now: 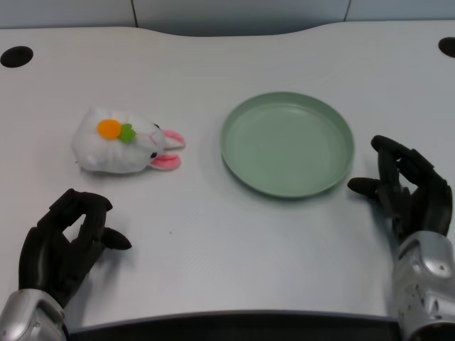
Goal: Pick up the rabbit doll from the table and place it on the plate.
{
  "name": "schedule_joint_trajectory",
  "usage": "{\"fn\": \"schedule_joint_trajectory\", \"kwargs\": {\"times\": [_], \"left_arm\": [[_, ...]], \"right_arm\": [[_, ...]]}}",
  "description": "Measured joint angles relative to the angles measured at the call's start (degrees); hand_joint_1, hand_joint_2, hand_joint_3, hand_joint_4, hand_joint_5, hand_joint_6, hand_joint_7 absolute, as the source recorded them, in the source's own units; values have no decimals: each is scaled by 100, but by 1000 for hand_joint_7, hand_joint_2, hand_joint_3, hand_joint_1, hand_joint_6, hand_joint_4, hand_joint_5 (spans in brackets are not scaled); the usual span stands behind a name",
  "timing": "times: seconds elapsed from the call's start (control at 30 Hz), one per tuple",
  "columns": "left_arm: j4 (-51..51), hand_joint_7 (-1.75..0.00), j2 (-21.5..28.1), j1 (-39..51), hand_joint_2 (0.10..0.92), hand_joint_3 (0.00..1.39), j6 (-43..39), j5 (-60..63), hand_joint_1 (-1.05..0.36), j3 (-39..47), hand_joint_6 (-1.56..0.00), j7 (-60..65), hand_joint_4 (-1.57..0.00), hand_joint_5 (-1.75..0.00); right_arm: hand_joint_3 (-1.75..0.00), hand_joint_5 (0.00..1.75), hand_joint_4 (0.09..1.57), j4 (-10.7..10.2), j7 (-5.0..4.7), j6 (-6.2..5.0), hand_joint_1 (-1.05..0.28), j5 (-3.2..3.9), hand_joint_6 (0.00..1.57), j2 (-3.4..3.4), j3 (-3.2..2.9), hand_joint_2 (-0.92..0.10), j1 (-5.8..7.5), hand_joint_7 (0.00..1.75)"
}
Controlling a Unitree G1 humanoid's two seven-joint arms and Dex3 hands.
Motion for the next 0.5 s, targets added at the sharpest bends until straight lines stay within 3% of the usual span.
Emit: {"fn": "schedule_joint_trajectory", "kwargs": {"times": [0.13, 0.5], "left_arm": [[-4, -1641, -2, 0, 921, 512, 5, -3, -479, 2, -487, 3, -664, -1746], [-65, -1653, 10, 60, 921, 477, -191, 85, -522, -38, -447, -47, -610, -1746]], "right_arm": [[-260, 1081, 775, 0, -24, 0, -327, -34, 764, 0, 9, -921, 0, 434], [-264, 1074, 763, -21, -31, 6, -324, -36, 754, 16, 11, -921, 0, 425]]}}
